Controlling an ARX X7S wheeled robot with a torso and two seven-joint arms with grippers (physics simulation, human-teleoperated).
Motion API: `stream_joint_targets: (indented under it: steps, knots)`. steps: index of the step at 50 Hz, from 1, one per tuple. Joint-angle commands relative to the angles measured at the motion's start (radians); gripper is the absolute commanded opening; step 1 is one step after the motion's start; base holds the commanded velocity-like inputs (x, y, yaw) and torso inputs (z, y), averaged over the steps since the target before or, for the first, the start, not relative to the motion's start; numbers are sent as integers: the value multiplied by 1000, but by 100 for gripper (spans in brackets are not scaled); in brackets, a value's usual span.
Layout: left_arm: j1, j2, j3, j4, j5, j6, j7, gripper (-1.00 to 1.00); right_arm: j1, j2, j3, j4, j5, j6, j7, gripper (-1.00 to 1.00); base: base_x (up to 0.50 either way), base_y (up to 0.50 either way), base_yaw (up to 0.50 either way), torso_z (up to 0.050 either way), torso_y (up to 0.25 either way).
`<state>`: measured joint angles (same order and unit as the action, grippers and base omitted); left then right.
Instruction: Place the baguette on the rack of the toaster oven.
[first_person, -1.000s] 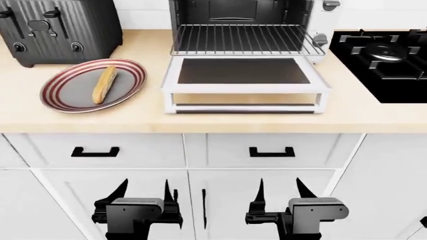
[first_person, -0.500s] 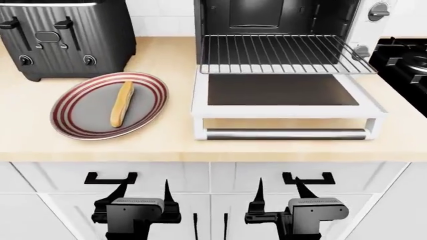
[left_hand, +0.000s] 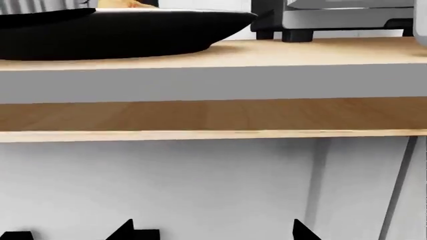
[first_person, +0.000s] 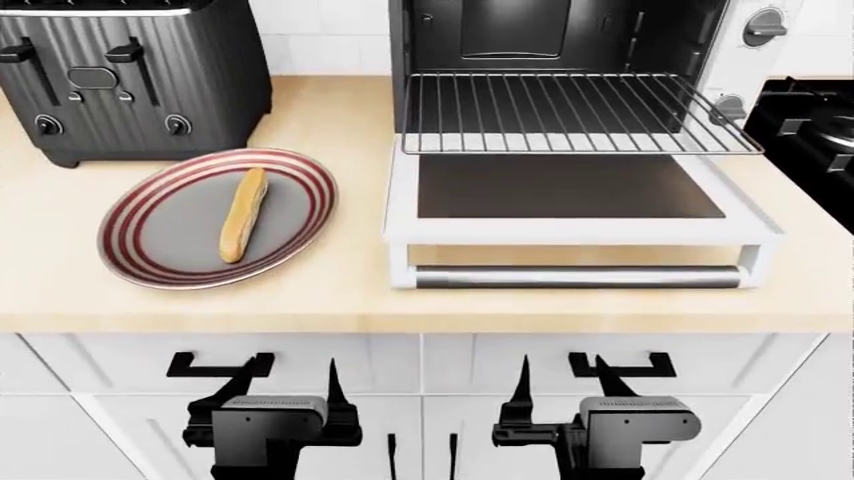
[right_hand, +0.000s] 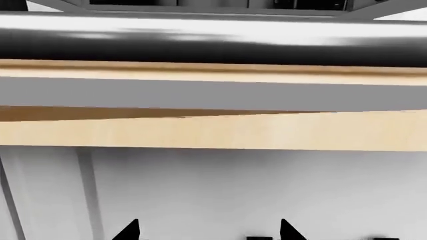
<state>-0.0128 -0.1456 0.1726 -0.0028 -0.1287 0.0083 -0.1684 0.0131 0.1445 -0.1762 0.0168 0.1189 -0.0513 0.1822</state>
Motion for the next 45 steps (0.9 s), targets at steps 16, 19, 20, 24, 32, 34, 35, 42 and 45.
stream_joint_targets:
  steps: [16,19,20,24,32,34,35,42,45]
  knots:
    - [-3,-14,18,-9,-10,29,-14,100,1,10,-12,-3,14,6,29,100,0,0,0,50,0]
    - [-4,-16,21,-10,-11,29,-15,100,2,12,-14,-3,15,6,32,100,0,0,0,50,0]
    - [-4,-16,22,-9,-11,28,-15,100,2,12,-14,-4,15,8,35,100,0,0,0,50,0]
    - [-4,-18,24,-10,-13,30,-18,100,2,14,-17,-4,18,9,36,100,0,0,0,50,0]
    - [-5,-22,29,-13,-4,39,-31,100,3,19,-22,-6,26,15,38,100,0,0,0,0,0]
    - [-5,-24,32,-14,-3,41,-31,100,3,19,-22,-5,28,12,40,100,0,0,0,0,0]
    - [-6,-25,33,-14,-4,42,-30,100,3,20,-24,-6,28,14,40,100,0,0,0,0,0]
    - [-6,-28,37,-14,-9,42,-32,100,4,24,-28,-5,32,12,42,100,0,0,0,0,0]
    - [-7,-30,40,-16,-12,48,-30,100,5,25,-30,-4,34,10,42,100,0,0,0,0,0]
